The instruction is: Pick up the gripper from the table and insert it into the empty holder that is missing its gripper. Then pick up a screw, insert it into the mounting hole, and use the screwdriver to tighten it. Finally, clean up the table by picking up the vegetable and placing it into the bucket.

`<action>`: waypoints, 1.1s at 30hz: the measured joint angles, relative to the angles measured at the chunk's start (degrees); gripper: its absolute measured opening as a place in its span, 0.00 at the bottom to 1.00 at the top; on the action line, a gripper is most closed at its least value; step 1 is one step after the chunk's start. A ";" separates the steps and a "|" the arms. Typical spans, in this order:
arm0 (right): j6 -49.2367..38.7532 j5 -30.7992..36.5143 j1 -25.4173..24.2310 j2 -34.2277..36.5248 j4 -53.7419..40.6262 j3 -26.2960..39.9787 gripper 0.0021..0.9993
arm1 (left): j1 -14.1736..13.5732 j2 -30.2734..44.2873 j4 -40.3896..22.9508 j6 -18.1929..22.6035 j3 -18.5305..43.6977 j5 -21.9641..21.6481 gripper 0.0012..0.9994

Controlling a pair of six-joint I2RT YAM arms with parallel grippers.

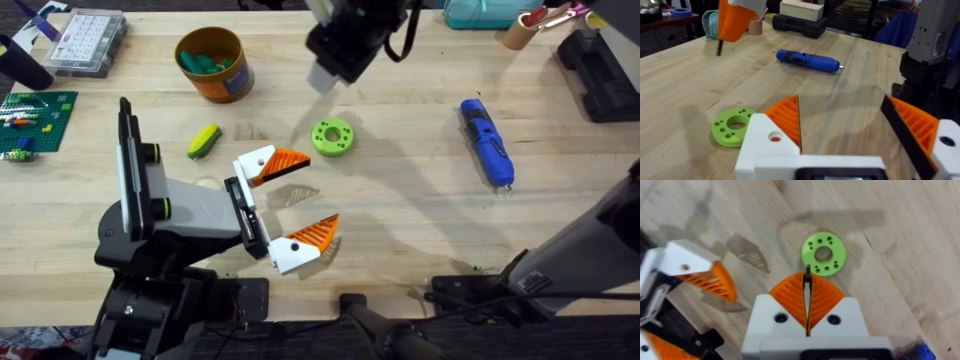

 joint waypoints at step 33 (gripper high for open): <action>-1.37 -0.03 2.49 -9.38 -3.31 0.34 0.01 | 0.00 0.00 -0.08 0.01 -0.01 0.02 0.99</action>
